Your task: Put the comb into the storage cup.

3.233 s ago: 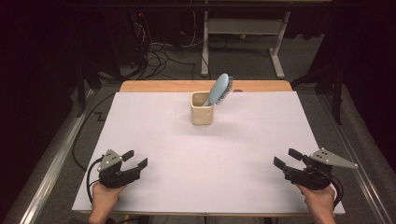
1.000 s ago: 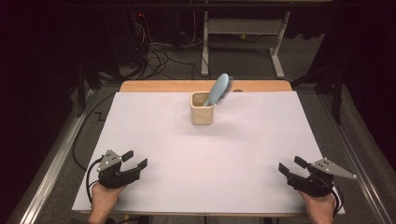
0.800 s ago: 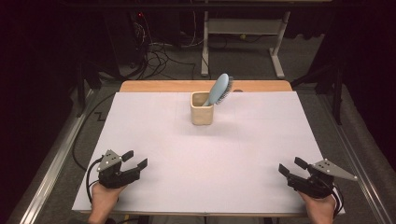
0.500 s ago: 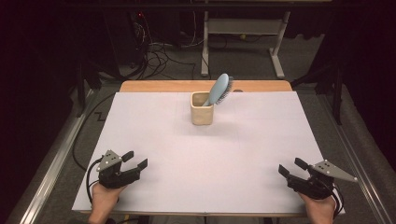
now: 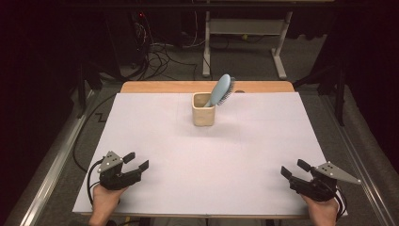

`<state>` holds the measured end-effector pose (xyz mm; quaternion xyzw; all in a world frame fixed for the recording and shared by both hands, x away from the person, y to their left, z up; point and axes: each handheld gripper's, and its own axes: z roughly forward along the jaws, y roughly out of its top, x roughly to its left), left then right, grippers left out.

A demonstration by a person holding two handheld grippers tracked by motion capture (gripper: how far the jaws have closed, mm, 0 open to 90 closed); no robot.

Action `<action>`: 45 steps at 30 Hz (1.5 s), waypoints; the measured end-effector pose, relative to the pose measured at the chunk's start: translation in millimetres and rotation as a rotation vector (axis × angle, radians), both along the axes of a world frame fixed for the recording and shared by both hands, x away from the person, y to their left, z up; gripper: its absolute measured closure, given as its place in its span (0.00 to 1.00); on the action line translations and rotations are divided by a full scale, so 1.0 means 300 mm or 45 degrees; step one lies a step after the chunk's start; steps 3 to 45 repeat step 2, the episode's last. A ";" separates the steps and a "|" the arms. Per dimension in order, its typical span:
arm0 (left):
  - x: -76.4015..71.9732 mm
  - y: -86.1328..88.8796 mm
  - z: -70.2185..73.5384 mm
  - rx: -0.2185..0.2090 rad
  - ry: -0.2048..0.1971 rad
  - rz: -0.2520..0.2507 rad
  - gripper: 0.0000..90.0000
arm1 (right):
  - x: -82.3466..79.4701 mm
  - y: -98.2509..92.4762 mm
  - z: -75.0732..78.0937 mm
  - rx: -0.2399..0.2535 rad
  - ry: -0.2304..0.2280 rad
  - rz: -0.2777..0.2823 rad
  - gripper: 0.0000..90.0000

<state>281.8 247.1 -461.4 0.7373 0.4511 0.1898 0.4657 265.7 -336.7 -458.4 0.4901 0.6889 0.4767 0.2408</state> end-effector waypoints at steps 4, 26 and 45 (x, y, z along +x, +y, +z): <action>-0.001 0.000 0.000 -0.004 0.000 0.000 0.37 | 0.000 0.001 0.000 0.001 -0.001 0.000 0.28; -0.001 0.000 0.000 -0.004 0.000 0.000 0.37 | 0.000 0.001 0.000 0.001 -0.001 0.000 0.28; -0.001 0.000 0.000 -0.004 0.000 0.000 0.37 | 0.000 0.001 0.000 0.001 -0.001 0.000 0.28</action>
